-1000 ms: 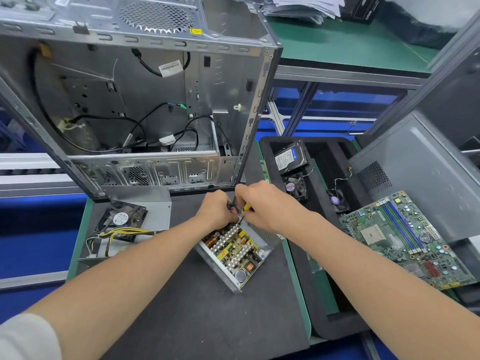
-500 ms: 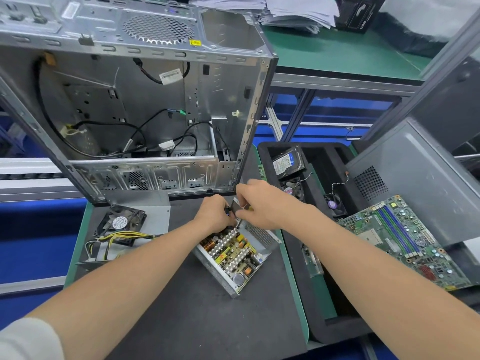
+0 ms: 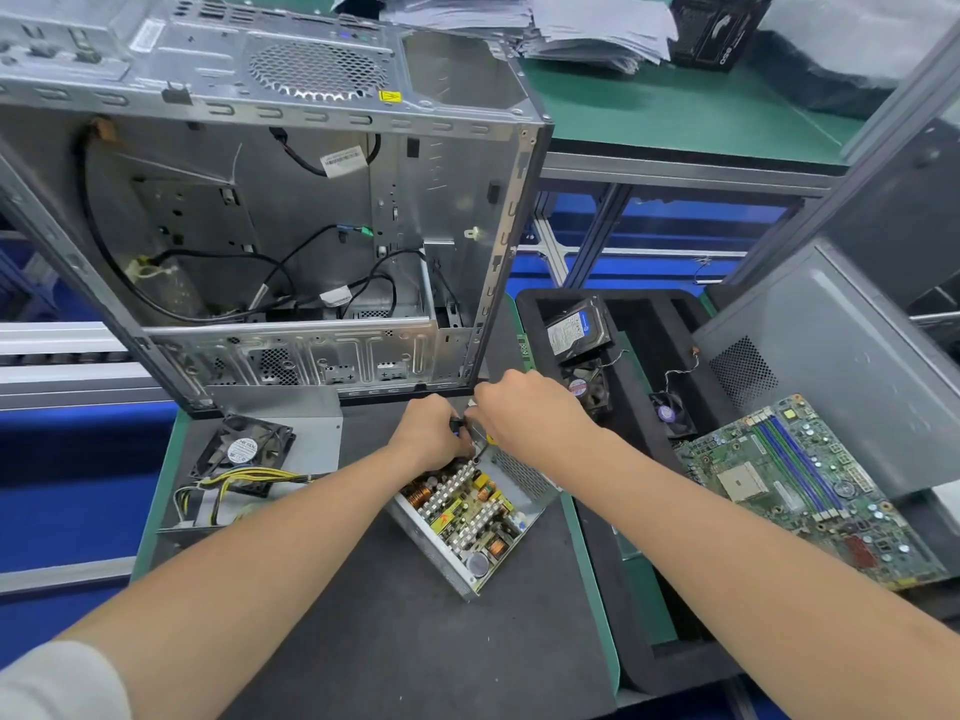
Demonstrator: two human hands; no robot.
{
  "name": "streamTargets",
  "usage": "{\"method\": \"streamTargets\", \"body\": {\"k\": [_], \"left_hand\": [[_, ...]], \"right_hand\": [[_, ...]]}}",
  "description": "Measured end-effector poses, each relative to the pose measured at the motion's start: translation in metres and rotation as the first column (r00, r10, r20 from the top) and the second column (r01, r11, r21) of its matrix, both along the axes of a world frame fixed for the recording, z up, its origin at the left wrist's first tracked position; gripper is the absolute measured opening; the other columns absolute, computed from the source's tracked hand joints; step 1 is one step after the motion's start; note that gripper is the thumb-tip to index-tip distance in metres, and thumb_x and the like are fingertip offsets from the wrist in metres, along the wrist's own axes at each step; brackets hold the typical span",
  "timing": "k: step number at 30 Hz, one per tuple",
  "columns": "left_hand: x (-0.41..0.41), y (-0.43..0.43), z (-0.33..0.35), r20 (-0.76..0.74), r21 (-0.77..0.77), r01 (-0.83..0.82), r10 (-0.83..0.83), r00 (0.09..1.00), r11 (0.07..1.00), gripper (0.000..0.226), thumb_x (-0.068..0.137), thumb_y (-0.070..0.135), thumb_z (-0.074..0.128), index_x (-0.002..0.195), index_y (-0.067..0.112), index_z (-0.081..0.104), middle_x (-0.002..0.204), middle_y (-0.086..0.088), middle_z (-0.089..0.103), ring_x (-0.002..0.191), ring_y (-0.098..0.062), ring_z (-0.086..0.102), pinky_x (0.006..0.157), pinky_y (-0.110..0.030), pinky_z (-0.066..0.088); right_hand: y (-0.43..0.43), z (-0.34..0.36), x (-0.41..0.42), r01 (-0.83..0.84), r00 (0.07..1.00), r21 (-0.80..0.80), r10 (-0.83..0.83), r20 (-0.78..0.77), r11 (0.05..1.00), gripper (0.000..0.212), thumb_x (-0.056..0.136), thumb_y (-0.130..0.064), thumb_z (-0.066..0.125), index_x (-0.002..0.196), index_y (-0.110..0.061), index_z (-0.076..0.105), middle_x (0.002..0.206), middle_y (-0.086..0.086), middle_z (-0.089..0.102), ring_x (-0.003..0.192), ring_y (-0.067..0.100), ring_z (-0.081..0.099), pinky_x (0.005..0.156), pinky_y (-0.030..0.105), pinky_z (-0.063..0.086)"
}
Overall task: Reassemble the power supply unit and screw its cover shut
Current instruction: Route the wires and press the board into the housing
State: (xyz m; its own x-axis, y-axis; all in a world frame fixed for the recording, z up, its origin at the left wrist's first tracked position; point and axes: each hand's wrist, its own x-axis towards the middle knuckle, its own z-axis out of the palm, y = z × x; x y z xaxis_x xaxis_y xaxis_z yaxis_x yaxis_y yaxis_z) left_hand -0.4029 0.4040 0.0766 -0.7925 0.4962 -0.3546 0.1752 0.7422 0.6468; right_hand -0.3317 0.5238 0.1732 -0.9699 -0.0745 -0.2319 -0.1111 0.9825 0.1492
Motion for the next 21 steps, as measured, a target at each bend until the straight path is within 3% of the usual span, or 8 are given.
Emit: {"method": "streamTargets", "body": {"k": [3, 6, 9, 11, 14, 17, 19, 21], "left_hand": [[0.000, 0.000, 0.000, 0.015, -0.004, -0.003, 0.003, 1.000, 1.000, 0.019, 0.083, 0.014, 0.075, 0.082, -0.005, 0.073, 0.080, -0.018, 0.072, 0.064, -0.021, 0.051, 0.060, -0.032, 0.046], [-0.001, -0.002, -0.002, -0.003, -0.012, 0.010, -0.010, 1.000, 1.000, 0.024, 0.083, 0.018, 0.076, 0.070, 0.000, 0.067, 0.070, -0.013, 0.065, 0.064, -0.023, 0.051, 0.055, -0.030, 0.039], [-0.002, 0.000, -0.003, -0.029, -0.032, 0.029, -0.030, 0.999, 0.999, 0.018, 0.083, 0.023, 0.078, 0.083, 0.005, 0.073, 0.079, -0.010, 0.071, 0.064, -0.019, 0.055, 0.055, -0.027, 0.041], [-0.002, 0.000, -0.002, -0.022, -0.057, 0.031, -0.032, 0.999, 0.998, 0.025, 0.082, 0.029, 0.079, 0.092, 0.006, 0.074, 0.077, -0.004, 0.067, 0.061, -0.014, 0.052, 0.049, -0.026, 0.037], [-0.002, 0.000, -0.002, 0.000, -0.055, 0.025, -0.025, 1.000, 0.998, 0.026, 0.081, 0.029, 0.081, 0.087, 0.004, 0.075, 0.075, -0.004, 0.064, 0.060, -0.016, 0.049, 0.046, -0.023, 0.034], [-0.003, -0.001, -0.004, 0.024, -0.011, 0.000, 0.000, 1.000, 1.000, 0.020, 0.081, 0.024, 0.083, 0.074, 0.009, 0.072, 0.066, -0.002, 0.063, 0.059, -0.015, 0.054, 0.042, -0.015, 0.034], [-0.002, -0.001, -0.003, 0.020, 0.002, -0.012, 0.012, 1.000, 1.000, 0.021, 0.082, 0.021, 0.080, 0.077, 0.003, 0.073, 0.066, -0.004, 0.060, 0.062, -0.020, 0.052, 0.045, -0.021, 0.036], [0.000, -0.001, 0.000, 0.019, 0.010, -0.009, 0.008, 1.000, 1.000, 0.025, 0.083, 0.020, 0.080, 0.082, -0.003, 0.073, 0.068, -0.007, 0.059, 0.064, -0.022, 0.050, 0.053, -0.028, 0.038]], "right_hand": [[-0.004, 0.002, 0.002, 0.042, 0.999, -0.024, -0.041, 0.026, 0.999, 0.026, 0.109, -0.029, 0.052, 0.120, -0.006, 0.057, 0.109, 0.014, 0.061, 0.103, 0.040, 0.066, 0.067, 0.040, 0.039], [-0.003, 0.012, 0.009, -0.007, 0.996, -0.106, 0.016, 0.085, 0.994, 0.030, 0.106, -0.034, 0.053, 0.122, -0.009, 0.053, 0.115, 0.012, 0.052, 0.092, 0.039, 0.063, 0.064, 0.039, 0.040], [0.002, 0.024, 0.012, -0.156, 0.968, -0.103, 0.173, 0.182, 0.982, 0.026, 0.094, -0.009, 0.059, 0.119, -0.012, 0.052, 0.117, 0.008, 0.040, 0.071, 0.028, 0.046, 0.056, 0.039, 0.038], [0.003, 0.027, 0.011, -0.261, 0.934, -0.068, 0.270, 0.232, 0.963, 0.035, 0.089, 0.004, 0.057, 0.121, -0.010, 0.055, 0.119, 0.007, 0.043, 0.072, 0.024, 0.042, 0.058, 0.040, 0.038], [0.005, 0.024, 0.009, -0.323, 0.922, -0.036, 0.323, 0.212, 0.946, 0.042, 0.087, 0.009, 0.056, 0.124, -0.011, 0.058, 0.116, 0.006, 0.049, 0.078, 0.026, 0.047, 0.064, 0.040, 0.041], [0.010, 0.020, 0.008, -0.256, 0.952, -0.091, 0.267, 0.147, 0.962, 0.032, 0.094, -0.002, 0.057, 0.121, -0.017, 0.063, 0.105, 0.003, 0.049, 0.090, 0.032, 0.058, 0.068, 0.040, 0.044], [0.010, 0.018, 0.007, -0.189, 0.975, -0.133, 0.202, 0.089, 0.973, 0.017, 0.100, -0.019, 0.057, 0.115, -0.016, 0.065, 0.097, 0.005, 0.052, 0.095, 0.035, 0.061, 0.070, 0.039, 0.045], [0.008, 0.013, 0.008, -0.099, 0.993, -0.169, 0.108, 0.041, 0.981, 0.024, 0.105, -0.035, 0.053, 0.102, -0.012, 0.060, 0.082, 0.008, 0.053, 0.090, 0.036, 0.063, 0.065, 0.037, 0.040]]}}
